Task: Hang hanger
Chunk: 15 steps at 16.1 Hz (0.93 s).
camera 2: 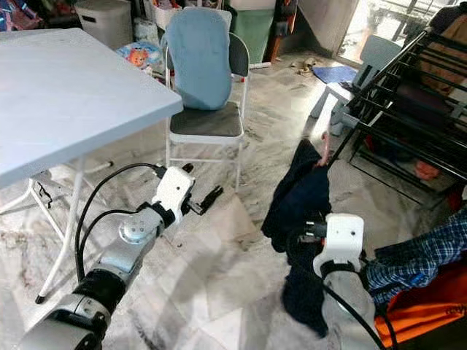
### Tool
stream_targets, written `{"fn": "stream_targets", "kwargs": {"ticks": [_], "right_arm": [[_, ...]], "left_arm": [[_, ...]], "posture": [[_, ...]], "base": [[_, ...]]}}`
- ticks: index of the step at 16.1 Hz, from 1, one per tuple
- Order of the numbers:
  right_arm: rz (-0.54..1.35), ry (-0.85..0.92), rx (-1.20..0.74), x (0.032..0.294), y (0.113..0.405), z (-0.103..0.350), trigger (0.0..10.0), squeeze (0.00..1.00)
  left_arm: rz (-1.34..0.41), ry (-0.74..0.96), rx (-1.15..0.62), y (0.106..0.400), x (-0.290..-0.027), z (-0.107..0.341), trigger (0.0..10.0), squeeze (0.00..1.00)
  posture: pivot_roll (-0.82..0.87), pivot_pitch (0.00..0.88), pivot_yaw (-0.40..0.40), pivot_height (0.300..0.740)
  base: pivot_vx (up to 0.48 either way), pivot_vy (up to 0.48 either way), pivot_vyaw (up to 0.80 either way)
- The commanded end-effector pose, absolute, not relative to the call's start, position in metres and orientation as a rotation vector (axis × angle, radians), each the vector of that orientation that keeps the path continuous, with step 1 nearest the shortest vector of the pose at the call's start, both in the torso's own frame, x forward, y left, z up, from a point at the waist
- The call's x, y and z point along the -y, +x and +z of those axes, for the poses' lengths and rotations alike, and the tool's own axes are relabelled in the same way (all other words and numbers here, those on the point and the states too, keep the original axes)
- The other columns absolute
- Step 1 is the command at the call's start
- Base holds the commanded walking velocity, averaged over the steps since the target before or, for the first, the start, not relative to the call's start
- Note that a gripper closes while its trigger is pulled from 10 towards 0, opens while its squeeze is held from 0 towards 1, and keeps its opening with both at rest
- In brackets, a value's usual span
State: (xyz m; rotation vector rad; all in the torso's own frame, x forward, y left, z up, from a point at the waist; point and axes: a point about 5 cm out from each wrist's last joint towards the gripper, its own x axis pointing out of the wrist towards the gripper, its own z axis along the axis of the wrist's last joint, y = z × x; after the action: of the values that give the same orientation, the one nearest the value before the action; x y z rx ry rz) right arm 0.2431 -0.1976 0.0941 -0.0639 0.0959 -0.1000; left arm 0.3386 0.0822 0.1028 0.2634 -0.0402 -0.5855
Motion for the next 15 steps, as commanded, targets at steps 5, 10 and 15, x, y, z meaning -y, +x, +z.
{"fn": "stream_targets", "kwargs": {"ticks": [5,10,15], "right_arm": [[-0.194,-0.052,-0.031,0.209,0.234,0.097,10.0,0.0],[-0.261,-0.023,-0.016,0.214,0.214,0.101,10.0,0.0],[-0.291,0.009,-0.012,0.207,0.197,0.105,10.0,0.0]], "left_arm": [[-0.337,0.19,0.064,0.314,-0.126,0.092,10.0,0.0],[-0.273,0.196,0.033,0.297,-0.147,0.093,10.0,0.0],[-0.355,0.207,0.113,0.29,-0.13,0.115,10.0,0.0]], "posture": [[0.13,0.0,-0.096,0.74],[0.12,0.0,-0.058,0.74],[0.08,0.0,-0.039,0.74]], "base": [[0.0,0.0,0.0],[0.0,0.0,0.0],[0.0,0.0,0.0]]}}
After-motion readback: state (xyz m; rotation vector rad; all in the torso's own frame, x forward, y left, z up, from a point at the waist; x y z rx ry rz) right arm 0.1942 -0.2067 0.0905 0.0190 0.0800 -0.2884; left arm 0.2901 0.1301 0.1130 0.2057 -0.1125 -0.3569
